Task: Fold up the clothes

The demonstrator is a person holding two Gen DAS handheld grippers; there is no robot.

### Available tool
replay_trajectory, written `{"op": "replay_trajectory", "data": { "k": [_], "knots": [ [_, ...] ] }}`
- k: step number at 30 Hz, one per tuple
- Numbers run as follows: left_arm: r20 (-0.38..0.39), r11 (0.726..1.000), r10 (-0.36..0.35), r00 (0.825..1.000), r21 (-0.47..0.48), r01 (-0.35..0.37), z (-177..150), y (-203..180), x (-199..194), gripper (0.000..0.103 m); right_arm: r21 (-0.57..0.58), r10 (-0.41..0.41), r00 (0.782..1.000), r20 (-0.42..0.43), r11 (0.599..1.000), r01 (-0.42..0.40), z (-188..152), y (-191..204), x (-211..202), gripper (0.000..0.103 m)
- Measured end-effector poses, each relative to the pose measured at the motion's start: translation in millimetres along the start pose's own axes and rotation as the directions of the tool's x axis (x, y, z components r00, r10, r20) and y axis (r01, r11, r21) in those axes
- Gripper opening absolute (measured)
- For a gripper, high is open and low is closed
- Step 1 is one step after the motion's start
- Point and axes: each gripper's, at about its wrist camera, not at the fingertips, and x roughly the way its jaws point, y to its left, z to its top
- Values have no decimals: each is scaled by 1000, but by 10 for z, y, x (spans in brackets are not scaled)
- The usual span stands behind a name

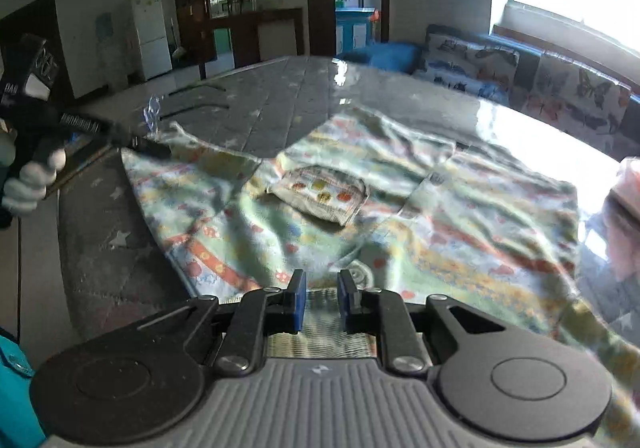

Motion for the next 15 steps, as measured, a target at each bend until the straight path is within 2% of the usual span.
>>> {"op": "replay_trajectory", "data": {
  "k": [4, 6, 8, 15],
  "knots": [
    [54, 981, 182, 982, -73, -178, 17, 319, -107, 43, -13, 9, 1000, -21, 1000, -9, -9, 41, 3, 18],
    [60, 962, 259, 964, -102, -253, 32, 443, -114, 44, -16, 14, 1000, -16, 1000, -15, 3, 54, -45, 25],
    [56, 941, 324, 944, -126, -315, 49, 549, -84, 47, -20, 15, 1000, -11, 1000, -15, 11, 59, -98, 28],
    [28, 908, 405, 914, -127, -398, 54, 706, 142, 48, 4, -12, 1000, -16, 1000, 12, -36, -2, -245, 42]
  ]
}}
